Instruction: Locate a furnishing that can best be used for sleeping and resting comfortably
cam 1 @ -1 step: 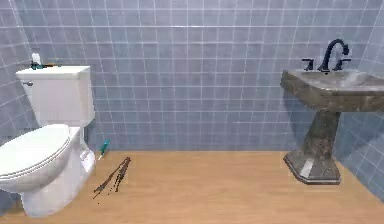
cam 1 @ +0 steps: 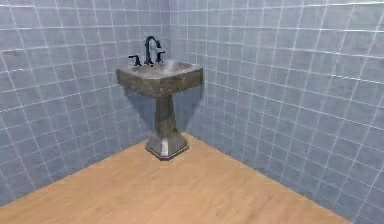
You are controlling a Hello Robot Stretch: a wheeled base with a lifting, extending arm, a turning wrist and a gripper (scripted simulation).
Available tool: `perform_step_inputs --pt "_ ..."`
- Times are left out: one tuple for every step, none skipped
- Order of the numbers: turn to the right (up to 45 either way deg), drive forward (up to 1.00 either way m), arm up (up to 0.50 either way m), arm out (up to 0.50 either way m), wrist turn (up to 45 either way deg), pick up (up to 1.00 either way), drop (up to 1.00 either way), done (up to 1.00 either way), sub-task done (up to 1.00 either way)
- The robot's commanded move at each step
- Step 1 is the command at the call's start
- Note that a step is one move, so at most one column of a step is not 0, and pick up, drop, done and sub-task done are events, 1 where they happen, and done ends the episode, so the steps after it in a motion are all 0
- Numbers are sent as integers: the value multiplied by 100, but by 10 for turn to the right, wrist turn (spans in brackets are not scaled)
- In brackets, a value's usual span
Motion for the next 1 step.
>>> perform_step_inputs --pt "450 0 0 0 0 0 0 0 0"
